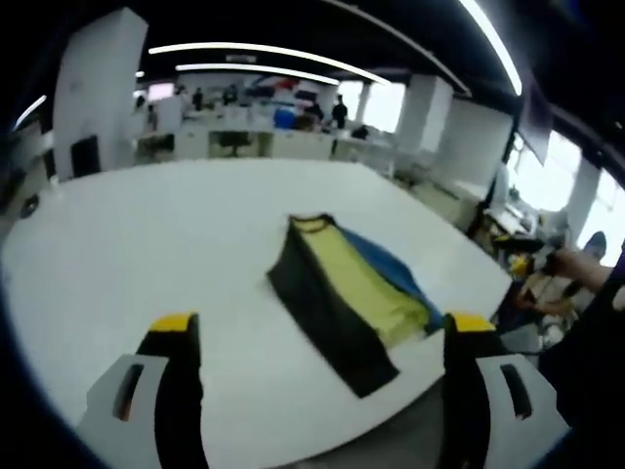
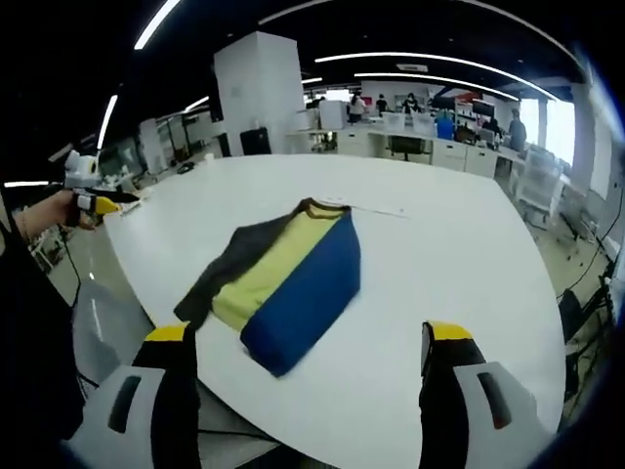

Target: Fold the garment on the visible template until the final outline fits inside the template.

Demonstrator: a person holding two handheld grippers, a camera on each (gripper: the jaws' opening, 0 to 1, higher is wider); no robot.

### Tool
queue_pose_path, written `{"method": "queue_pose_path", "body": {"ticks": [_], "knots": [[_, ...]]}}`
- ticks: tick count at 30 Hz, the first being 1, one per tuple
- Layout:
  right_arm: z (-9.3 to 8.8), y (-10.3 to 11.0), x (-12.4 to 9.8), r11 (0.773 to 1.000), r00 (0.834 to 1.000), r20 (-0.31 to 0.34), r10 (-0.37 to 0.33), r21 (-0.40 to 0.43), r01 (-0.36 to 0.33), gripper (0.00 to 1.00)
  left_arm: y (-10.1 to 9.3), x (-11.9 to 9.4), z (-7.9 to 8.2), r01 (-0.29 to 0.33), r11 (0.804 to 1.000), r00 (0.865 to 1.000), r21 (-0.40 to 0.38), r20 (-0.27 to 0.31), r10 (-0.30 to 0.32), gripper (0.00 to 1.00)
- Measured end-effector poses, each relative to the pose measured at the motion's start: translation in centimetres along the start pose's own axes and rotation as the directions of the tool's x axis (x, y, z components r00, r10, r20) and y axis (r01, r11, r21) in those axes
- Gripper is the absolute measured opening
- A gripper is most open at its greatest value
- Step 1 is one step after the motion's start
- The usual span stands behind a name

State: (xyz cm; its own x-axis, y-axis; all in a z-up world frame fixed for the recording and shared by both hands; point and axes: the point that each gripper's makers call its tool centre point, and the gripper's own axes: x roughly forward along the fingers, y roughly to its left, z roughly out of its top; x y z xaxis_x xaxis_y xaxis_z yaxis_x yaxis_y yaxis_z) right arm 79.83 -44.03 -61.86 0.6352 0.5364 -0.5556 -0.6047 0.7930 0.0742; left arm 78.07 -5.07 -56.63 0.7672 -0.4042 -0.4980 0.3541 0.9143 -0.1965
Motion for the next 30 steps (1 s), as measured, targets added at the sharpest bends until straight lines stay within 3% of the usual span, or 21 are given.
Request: {"method": "queue_pose_path", "body": {"ticks": [9, 16, 20, 30], "knots": [[-2.8, 2.5, 2.1, 0.995, 0.995, -0.089, 0.049, -0.081, -0.056, 0.69, 0.1, 0.0, -0.7, -0.004, 1.0, 1.0, -0.012, -0.014, 0.004, 0.99], [-3.7, 5.1, 3.5, 0.991, 0.988, -0.114, 0.105, -0.077, -0.114, 0.49, 0.1, 0.3, -0.8, -0.003, 1.0, 1.0, -0.02, -0.015, 0.002, 0.99], [-4.7, 6.8, 4.9, 0.982, 0.978, -0.156, 0.142, -0.099, -0.158, 0.47, 0.3, 0.5, -0.9, -0.002, 1.0, 1.0, -0.022, -0.018, 0.001, 0.99], [-4.9, 9.1, 7.8, 0.969, 0.965, -0.184, 0.185, -0.131, -0.21, 0.41, 0.8, 0.8, -1.2, -0.005, 0.999, 1.0, -0.032, -0.031, 0.004, 0.99]]}}
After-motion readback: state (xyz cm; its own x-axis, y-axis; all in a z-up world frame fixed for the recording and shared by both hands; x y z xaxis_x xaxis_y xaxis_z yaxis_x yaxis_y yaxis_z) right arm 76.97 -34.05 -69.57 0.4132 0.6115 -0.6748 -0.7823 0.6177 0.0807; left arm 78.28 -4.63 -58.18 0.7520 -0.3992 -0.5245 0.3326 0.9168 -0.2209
